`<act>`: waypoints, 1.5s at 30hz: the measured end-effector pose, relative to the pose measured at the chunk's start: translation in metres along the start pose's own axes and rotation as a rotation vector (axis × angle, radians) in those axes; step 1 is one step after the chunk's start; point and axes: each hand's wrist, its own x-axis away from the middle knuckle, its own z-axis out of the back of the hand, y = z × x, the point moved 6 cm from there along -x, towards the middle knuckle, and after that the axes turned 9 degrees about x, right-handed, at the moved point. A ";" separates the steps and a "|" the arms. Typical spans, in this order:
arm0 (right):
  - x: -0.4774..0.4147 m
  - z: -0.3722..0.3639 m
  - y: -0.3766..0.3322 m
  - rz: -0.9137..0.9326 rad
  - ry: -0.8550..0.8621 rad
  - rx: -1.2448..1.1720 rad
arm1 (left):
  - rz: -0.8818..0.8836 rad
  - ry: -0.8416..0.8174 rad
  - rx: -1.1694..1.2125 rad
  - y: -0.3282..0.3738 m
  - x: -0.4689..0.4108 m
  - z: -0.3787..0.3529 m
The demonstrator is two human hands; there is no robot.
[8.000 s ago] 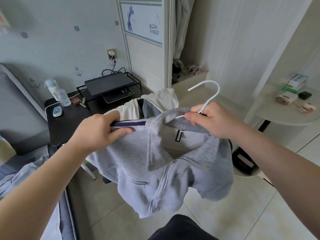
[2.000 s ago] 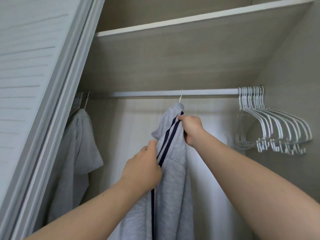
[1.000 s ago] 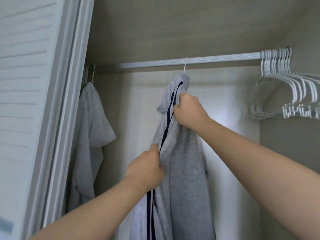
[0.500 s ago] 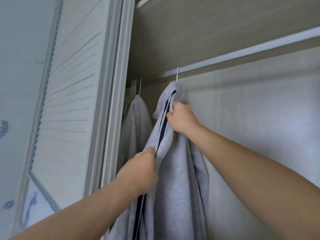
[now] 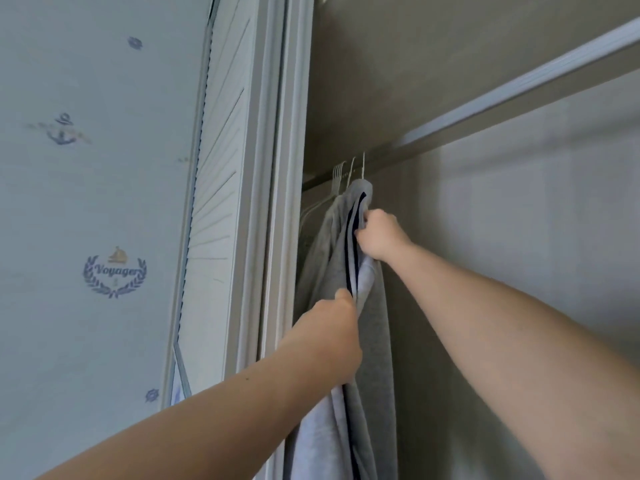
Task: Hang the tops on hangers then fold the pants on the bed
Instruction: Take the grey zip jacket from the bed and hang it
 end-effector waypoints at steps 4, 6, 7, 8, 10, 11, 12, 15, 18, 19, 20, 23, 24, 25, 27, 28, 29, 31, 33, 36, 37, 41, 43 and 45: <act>-0.011 -0.016 0.011 0.006 -0.021 -0.080 | 0.027 0.033 -0.047 -0.005 -0.002 -0.003; -0.007 -0.019 0.020 0.013 -0.013 -0.130 | 0.013 0.051 -0.075 -0.006 0.000 -0.003; -0.003 -0.019 0.026 0.013 -0.015 -0.157 | 0.006 0.053 -0.077 -0.005 0.002 -0.004; 0.001 -0.019 0.031 0.014 -0.027 -0.180 | 0.003 0.055 -0.070 -0.005 0.005 -0.004; 0.013 -0.016 0.038 0.028 -0.071 -0.214 | -0.005 0.059 -0.055 -0.004 0.010 -0.002; 0.019 -0.013 0.038 0.036 -0.088 -0.224 | -0.017 0.066 -0.043 -0.002 0.014 0.000; 0.026 -0.009 0.037 0.046 -0.099 -0.230 | -0.030 0.070 -0.025 -0.001 0.017 0.002; 0.053 0.006 0.023 0.128 -0.044 -0.243 | -0.129 0.056 -0.003 0.004 0.034 0.007; 0.089 0.026 -0.004 0.250 0.074 -0.192 | -0.291 0.098 -0.096 0.003 0.062 0.027; 0.101 0.033 -0.013 0.278 0.115 -0.158 | -0.332 0.120 -0.162 0.001 0.072 0.036; 0.113 0.039 -0.022 0.300 0.149 -0.121 | -0.357 0.142 -0.235 -0.002 0.084 0.046; 0.145 0.053 -0.055 0.382 0.191 -0.004 | -0.347 0.198 -0.409 -0.021 0.122 0.078; 0.156 0.056 -0.068 0.409 0.196 0.026 | -0.323 0.201 -0.451 -0.030 0.136 0.090; 0.166 0.058 -0.081 0.432 0.199 0.044 | -0.301 0.202 -0.484 -0.038 0.151 0.102; 0.185 0.063 -0.110 0.474 0.197 0.052 | -0.268 0.207 -0.544 -0.053 0.182 0.128; 0.194 0.065 -0.127 0.491 0.192 0.054 | -0.252 0.210 -0.575 -0.060 0.198 0.142; 0.203 0.067 -0.144 0.508 0.183 0.058 | -0.233 0.210 -0.601 -0.066 0.215 0.155; 0.226 0.068 -0.183 0.549 0.161 0.066 | -0.191 0.212 -0.644 -0.079 0.251 0.180; 0.255 0.068 -0.225 0.598 0.149 0.049 | -0.160 0.229 -0.680 -0.090 0.289 0.205; 0.306 0.068 -0.293 0.688 0.147 0.001 | -0.116 0.255 -0.724 -0.107 0.355 0.243; 0.324 0.069 -0.317 0.719 0.141 -0.025 | -0.095 0.257 -0.741 -0.114 0.378 0.256; 0.395 0.075 -0.415 0.818 0.087 -0.150 | 0.043 0.256 -0.839 -0.146 0.479 0.313; 0.434 0.076 -0.462 0.868 0.051 -0.217 | 0.130 0.264 -0.879 -0.162 0.536 0.338; 0.479 0.077 -0.507 0.939 0.030 -0.289 | 0.219 0.282 -0.903 -0.174 0.598 0.362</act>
